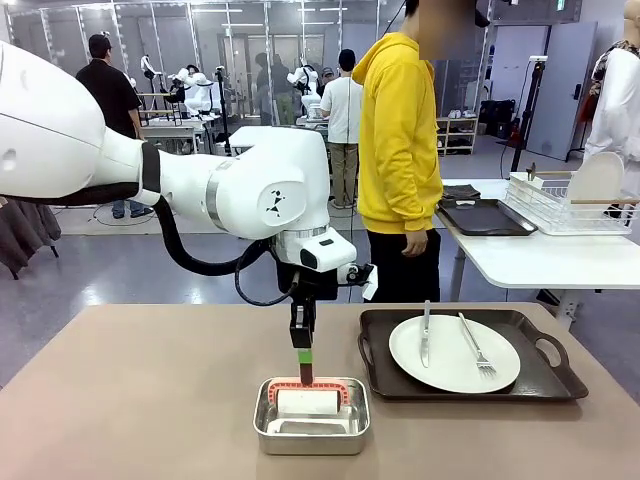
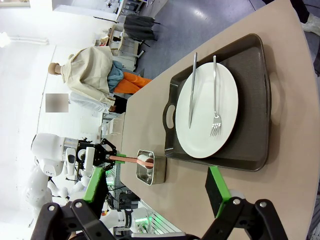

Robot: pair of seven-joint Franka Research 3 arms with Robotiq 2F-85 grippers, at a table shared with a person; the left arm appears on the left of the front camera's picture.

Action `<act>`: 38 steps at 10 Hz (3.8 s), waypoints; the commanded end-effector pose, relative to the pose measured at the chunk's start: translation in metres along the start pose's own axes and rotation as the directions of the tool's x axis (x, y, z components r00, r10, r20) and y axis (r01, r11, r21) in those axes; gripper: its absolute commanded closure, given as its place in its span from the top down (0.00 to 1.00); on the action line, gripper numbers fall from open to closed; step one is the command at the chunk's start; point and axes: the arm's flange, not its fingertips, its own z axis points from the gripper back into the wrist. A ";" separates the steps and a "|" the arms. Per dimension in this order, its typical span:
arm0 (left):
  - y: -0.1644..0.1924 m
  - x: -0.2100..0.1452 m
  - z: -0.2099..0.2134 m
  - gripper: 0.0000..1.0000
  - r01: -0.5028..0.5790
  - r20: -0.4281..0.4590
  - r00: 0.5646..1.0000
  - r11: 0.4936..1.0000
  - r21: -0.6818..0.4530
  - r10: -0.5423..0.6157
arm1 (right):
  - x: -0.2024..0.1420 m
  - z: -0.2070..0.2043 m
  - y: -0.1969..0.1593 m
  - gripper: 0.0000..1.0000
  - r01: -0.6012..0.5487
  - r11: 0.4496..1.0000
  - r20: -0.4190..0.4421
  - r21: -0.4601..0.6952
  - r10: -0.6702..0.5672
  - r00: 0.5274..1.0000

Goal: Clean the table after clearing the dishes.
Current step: Place the Lint Roller back on top of the Airtight Container, then when the right (or left) Handle tray is removed, use the right hand (or left hand) to clean the right (or left) side of the table with the Lint Roller.

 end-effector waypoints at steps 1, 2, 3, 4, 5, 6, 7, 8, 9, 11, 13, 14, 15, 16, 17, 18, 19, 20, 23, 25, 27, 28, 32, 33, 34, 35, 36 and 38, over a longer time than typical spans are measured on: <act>0.008 -0.005 -0.007 0.21 0.023 -0.015 1.000 0.999 0.022 -0.022 | -0.001 0.001 0.003 1.00 -0.005 1.000 0.003 0.003 0.005 1.000; 0.013 -0.007 -0.012 0.21 0.018 -0.020 1.000 0.999 0.035 -0.018 | -0.001 0.001 0.003 1.00 -0.005 1.000 0.003 0.003 0.005 1.000; 0.018 -0.008 -0.017 0.21 0.020 -0.019 1.000 1.000 0.023 -0.020 | -0.001 0.001 0.003 1.00 -0.005 1.000 0.003 0.003 0.005 1.000; 0.022 -0.008 -0.021 0.21 0.017 -0.020 1.000 1.000 0.010 -0.016 | -0.001 0.001 0.003 1.00 -0.005 1.000 0.003 0.003 0.005 1.000; 0.025 -0.010 -0.026 0.21 0.011 -0.018 1.000 1.000 0.002 -0.011 | -0.001 0.001 0.003 1.00 -0.005 1.000 0.003 0.003 0.005 1.000; 0.027 -0.011 -0.030 0.21 0.003 -0.019 1.000 1.000 -0.010 -0.004 | -0.001 0.001 0.003 1.00 -0.005 1.000 0.003 0.003 0.005 1.000; 0.029 -0.013 -0.035 0.21 -0.004 -0.022 1.000 1.000 -0.021 0.004 | -0.001 0.001 0.003 1.00 -0.005 1.000 0.003 0.003 0.005 1.000; 0.031 -0.013 -0.035 0.21 -0.007 -0.025 1.000 1.000 -0.022 0.006 | -0.001 0.001 0.003 1.00 -0.005 1.000 0.003 0.003 0.005 1.000; 0.032 -0.013 -0.035 0.21 -0.012 -0.024 1.000 1.000 -0.022 0.012 | -0.001 0.001 0.003 1.00 -0.005 1.000 0.003 0.003 0.005 1.000; 0.031 -0.012 -0.029 0.33 -0.013 -0.018 1.000 1.000 -0.015 0.012 | -0.001 0.001 0.003 1.00 -0.005 1.000 0.003 0.003 0.005 1.000; 0.028 -0.012 -0.020 0.44 -0.011 -0.013 1.000 1.000 -0.003 0.011 | -0.001 0.001 0.003 1.00 -0.005 1.000 0.003 0.003 0.005 1.000; 0.027 -0.013 -0.014 0.53 -0.011 -0.006 1.000 1.000 0.000 0.011 | -0.001 0.001 0.003 1.00 -0.005 1.000 0.003 0.003 0.005 1.000; 0.025 -0.012 -0.009 0.55 -0.006 0.001 1.000 1.000 0.005 0.006 | -0.001 0.001 0.003 1.00 -0.005 1.000 0.003 0.003 0.005 1.000; 0.025 -0.011 -0.006 0.65 -0.004 0.006 1.000 1.000 0.005 0.004 | -0.001 0.001 0.003 1.00 -0.005 1.000 0.003 0.003 0.005 1.000; 0.025 -0.011 -0.004 0.66 -0.012 0.010 1.000 1.000 -0.005 0.012 | -0.001 0.001 0.003 1.00 -0.005 1.000 0.003 0.003 0.005 1.000; 0.025 -0.012 -0.003 0.75 -0.031 0.005 1.000 0.999 -0.009 0.031 | -0.001 0.001 0.003 1.00 -0.005 1.000 0.003 0.003 0.005 1.000; 0.025 -0.013 -0.001 0.76 -0.031 0.002 1.000 1.000 -0.004 0.031 | -0.001 0.001 0.003 1.00 -0.005 1.000 0.003 0.003 0.005 1.000; 0.026 -0.015 -0.001 0.85 -0.034 0.002 0.999 0.999 -0.007 0.034 | -0.001 0.001 0.003 1.00 -0.005 1.000 0.003 0.003 0.005 1.000; 0.025 -0.017 0.001 0.95 -0.043 0.018 0.999 0.999 0.009 0.043 | -0.001 0.001 0.003 1.00 -0.005 1.000 0.003 0.003 0.005 1.000; 0.032 -0.012 -0.006 0.95 -0.030 0.001 1.000 1.000 0.010 0.030 | -0.001 0.001 0.003 1.00 -0.005 1.000 0.003 0.003 0.005 1.000; 0.032 -0.012 -0.006 0.95 -0.030 0.001 1.000 1.000 0.010 0.030 | -0.001 0.001 0.003 1.00 -0.005 1.000 0.003 0.003 0.005 1.000; 0.032 -0.012 -0.006 0.95 -0.030 0.001 1.000 1.000 0.010 0.030 | -0.001 0.001 0.003 1.00 -0.005 1.000 0.003 0.003 0.005 1.000; 0.032 -0.012 -0.006 0.95 -0.030 0.001 1.000 1.000 0.010 0.030 | -0.001 0.001 0.003 1.00 -0.005 1.000 0.003 0.003 0.005 1.000; 0.032 -0.012 -0.006 0.95 -0.030 0.001 1.000 1.000 0.010 0.030 | -0.001 0.001 0.003 1.00 -0.005 1.000 0.003 0.003 0.005 1.000; 0.032 -0.012 -0.006 0.95 -0.030 0.001 1.000 1.000 0.010 0.030 | -0.001 0.001 0.003 1.00 -0.005 1.000 0.003 0.003 0.005 1.000; 0.033 -0.012 -0.008 0.95 -0.031 0.001 1.000 0.999 0.006 0.031 | -0.001 0.001 0.003 1.00 -0.005 1.000 0.003 0.003 0.005 1.000; 0.034 -0.022 0.010 0.95 -0.060 0.024 0.998 0.998 -0.016 0.061 | -0.001 0.001 0.003 1.00 -0.005 1.000 0.003 0.003 0.005 1.000; 0.026 -0.055 0.047 0.95 -0.157 0.169 0.970 0.982 -0.107 0.174 | -0.001 0.001 0.003 1.00 -0.005 1.000 0.003 0.003 0.005 1.000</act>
